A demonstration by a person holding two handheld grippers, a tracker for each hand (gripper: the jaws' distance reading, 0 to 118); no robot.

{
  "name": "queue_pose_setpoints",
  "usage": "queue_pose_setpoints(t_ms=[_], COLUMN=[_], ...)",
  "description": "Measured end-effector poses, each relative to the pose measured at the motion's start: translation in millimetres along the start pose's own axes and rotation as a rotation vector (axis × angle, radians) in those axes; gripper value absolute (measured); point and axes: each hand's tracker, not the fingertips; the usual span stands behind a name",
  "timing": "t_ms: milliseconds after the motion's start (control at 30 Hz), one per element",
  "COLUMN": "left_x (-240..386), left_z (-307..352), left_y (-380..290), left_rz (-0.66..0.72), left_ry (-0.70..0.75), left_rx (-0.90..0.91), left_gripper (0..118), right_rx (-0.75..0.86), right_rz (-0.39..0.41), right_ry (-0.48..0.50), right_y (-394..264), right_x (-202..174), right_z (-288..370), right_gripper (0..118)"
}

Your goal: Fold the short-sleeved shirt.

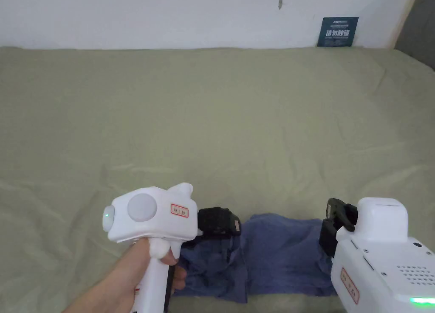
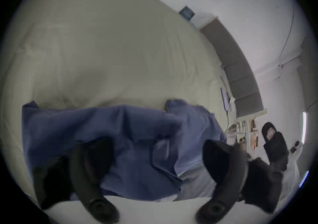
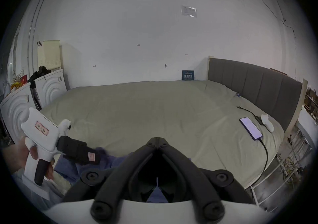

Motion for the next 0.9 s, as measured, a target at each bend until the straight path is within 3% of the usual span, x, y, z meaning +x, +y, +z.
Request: queue_pose_setpoints(t_ms=[33,100,133,167,200,233,433,567,733,900], left_x=[-3,-4,-9,-14,-21,-27,-20,-15,-12,-20], left_z=[4,30,41,55,66,76,75,18,-60,-30], left_y=[4,-3,-4,-7,-9,-11,-23,-30,-54,-51], left_rz=[0.015,0.027,0.032,0.025,0.021,0.021,-0.008,-0.001,0.019,0.09], left_ry=[-0.018,-0.049,-0.066,-0.08,-0.088,-0.081,-0.034,-0.115,-0.107,-0.161], left_rx=[-0.013,-0.015,-0.01,0.016,0.037,0.047,-0.055,-0.135,-0.17,-0.157], left_gripper=[105,102,93,77,48,0,0,0,0,0], right_rx=[-0.003,-0.014,-0.016,-0.016,-0.015,-0.014,-0.022,-0.032,-0.05,-0.071], right_rz=[-0.001,-0.002,-0.003,-0.004,-0.005,-0.006,-0.001,0.007,0.014,0.036], right_ry=[-0.001,0.004,0.007,0.011,0.014,0.019,0.05,0.058,0.043,0.034], right_y=[-1,-1,-1,-2,-2,-2,-4,-6,-8,-10], right_x=[0,1,1,0,-1,-2,-13,-14,-8,-7], right_z=[0,-2,-3,-3,-4,-4,-8,-8,-10,-13], right_gripper=[0,0,0,0,0,0,0,0,0,0])
